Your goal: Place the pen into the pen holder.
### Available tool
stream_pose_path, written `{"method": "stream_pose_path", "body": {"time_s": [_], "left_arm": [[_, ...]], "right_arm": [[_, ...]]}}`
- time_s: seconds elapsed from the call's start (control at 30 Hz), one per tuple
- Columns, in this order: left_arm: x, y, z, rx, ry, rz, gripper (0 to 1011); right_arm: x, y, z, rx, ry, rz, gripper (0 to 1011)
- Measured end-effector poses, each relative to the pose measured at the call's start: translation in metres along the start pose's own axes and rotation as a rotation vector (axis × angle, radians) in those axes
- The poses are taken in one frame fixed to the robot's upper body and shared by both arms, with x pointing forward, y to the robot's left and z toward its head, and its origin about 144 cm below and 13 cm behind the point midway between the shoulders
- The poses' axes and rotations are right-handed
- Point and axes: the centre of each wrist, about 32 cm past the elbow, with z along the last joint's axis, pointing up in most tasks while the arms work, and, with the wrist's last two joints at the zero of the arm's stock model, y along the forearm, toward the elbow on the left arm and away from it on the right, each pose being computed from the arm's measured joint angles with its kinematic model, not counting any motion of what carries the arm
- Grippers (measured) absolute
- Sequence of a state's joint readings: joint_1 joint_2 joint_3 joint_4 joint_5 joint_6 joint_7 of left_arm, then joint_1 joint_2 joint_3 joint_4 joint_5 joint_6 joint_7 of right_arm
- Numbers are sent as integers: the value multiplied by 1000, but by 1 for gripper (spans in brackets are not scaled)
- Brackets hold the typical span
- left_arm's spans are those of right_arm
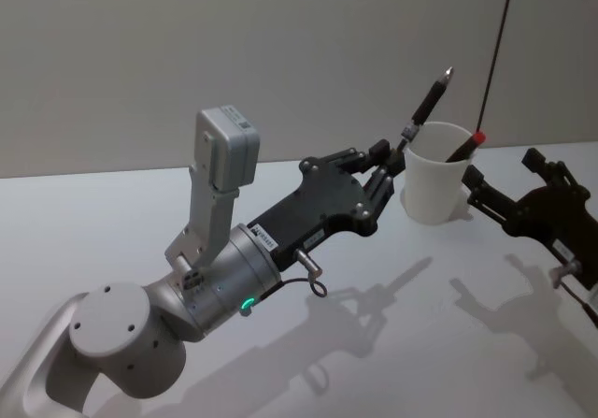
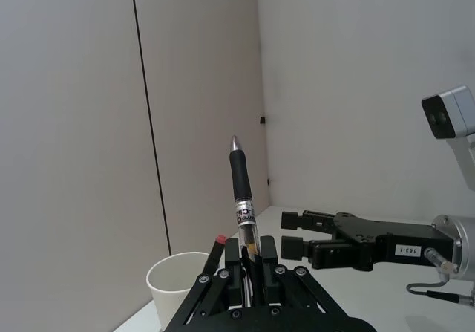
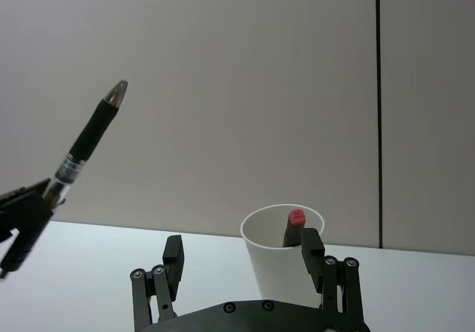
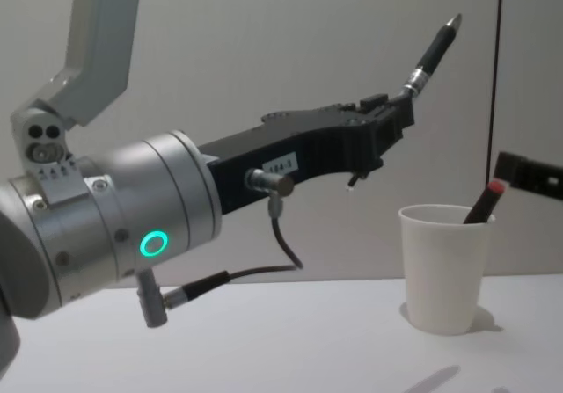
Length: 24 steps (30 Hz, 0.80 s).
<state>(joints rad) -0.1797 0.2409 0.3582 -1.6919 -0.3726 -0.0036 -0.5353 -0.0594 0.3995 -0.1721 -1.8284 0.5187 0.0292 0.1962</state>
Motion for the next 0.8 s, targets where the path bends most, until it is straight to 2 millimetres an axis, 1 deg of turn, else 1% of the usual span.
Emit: {"method": "stream_pose_path", "body": {"time_s": [0.13, 0.2, 0.8], "left_arm": [[0, 0, 0, 0, 1, -1, 160], [0, 0, 0, 0, 1, -1, 160], [0, 0, 0, -1, 0, -2, 160]], "right_arm": [[3, -4, 4, 7, 73, 23, 1002], [4, -4, 5, 8, 81, 25, 1002], [19, -14, 25, 5, 407, 151, 1001]]}}
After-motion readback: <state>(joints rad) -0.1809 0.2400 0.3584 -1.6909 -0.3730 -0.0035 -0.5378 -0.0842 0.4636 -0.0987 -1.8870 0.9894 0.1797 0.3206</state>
